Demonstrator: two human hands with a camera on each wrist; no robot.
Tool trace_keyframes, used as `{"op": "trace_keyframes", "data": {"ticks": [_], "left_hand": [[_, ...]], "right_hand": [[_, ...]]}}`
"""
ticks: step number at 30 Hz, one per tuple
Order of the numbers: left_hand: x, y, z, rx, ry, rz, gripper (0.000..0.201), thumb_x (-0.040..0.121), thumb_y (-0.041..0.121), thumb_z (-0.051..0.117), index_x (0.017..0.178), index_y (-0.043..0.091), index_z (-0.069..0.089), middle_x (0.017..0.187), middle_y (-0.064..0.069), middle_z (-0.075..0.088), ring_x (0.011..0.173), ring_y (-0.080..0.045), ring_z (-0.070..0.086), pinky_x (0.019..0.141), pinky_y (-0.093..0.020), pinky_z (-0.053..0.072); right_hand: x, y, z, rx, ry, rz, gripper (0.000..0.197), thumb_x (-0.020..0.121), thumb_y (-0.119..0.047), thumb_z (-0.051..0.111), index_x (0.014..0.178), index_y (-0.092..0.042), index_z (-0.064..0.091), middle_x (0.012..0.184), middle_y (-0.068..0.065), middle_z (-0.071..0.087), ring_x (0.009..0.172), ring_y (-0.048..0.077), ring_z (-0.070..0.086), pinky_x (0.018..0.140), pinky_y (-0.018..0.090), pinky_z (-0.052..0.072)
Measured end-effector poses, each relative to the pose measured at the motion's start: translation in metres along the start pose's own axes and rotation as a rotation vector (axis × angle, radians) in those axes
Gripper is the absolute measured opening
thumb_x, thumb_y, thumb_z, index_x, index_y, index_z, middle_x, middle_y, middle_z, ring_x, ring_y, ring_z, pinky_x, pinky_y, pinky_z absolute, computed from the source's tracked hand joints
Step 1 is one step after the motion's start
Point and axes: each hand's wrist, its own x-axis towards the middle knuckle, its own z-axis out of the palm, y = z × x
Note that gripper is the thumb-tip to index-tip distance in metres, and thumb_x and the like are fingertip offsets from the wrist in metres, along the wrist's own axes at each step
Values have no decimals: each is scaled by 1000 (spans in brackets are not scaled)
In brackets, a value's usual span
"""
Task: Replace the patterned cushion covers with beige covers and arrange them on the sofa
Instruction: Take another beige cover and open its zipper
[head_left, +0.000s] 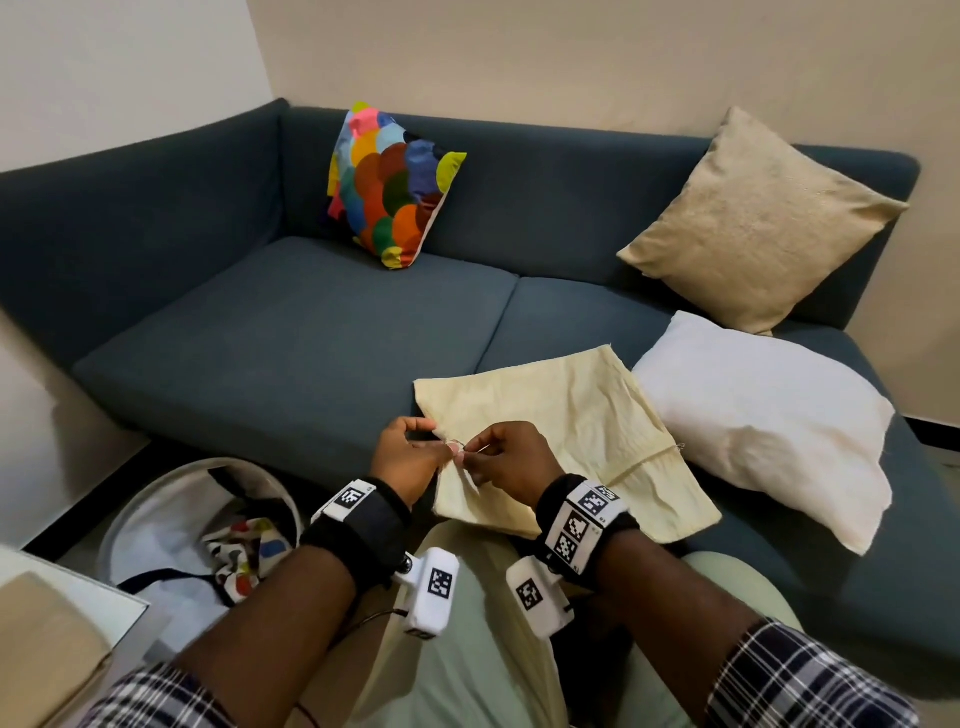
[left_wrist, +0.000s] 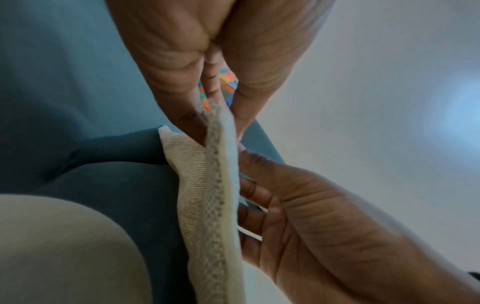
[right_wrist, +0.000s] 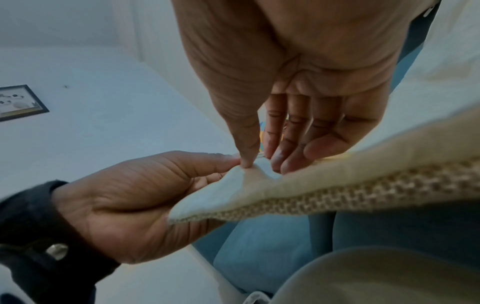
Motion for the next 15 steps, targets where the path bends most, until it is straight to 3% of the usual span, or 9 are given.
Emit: {"op": "trace_keyframes", "data": {"ticks": [4, 8, 11, 13, 15], "left_hand": [[3, -2, 0, -83, 4, -45, 35, 77, -10, 76, 101, 11, 60, 105, -25, 71, 98, -38, 70, 90, -52, 57], [3, -4, -2, -122, -26, -88, 35, 78, -10, 76, 101, 11, 59, 104, -24, 70, 96, -38, 70, 87, -49, 58], [5, -6, 0, -137, -31, -123, 32, 80, -11, 74, 99, 10, 60, 105, -24, 70, 93, -37, 69, 80, -46, 59], [7, -6, 2, -160, -39, -151, 27, 83, -11, 70, 96, 10, 60, 98, -20, 68, 81, -28, 67, 69, -37, 56], [7, -4, 6, -194, -52, -181, 24, 86, -12, 63, 92, 10, 59, 88, -15, 66, 73, -22, 63, 64, -33, 52]], "right_hand": [[2, -1, 3, 74, 14, 47, 16, 89, -27, 75, 81, -13, 76, 71, 6, 75, 65, 17, 71, 80, 41, 63], [1, -5, 5, 66, 22, 72, 30, 86, -38, 78, 79, -9, 75, 67, 6, 74, 58, 13, 69, 60, 24, 54], [3, -5, 4, 103, 6, 121, 24, 85, -26, 80, 79, -3, 75, 66, 8, 73, 57, 16, 66, 57, 23, 52], [5, -5, 2, 118, -16, 149, 13, 85, -12, 75, 79, 0, 75, 69, 14, 72, 60, 19, 65, 61, 26, 53], [5, -5, 0, 92, -18, 143, 12, 86, -9, 69, 79, -1, 75, 74, 18, 74, 62, 20, 65, 65, 29, 56]]}}
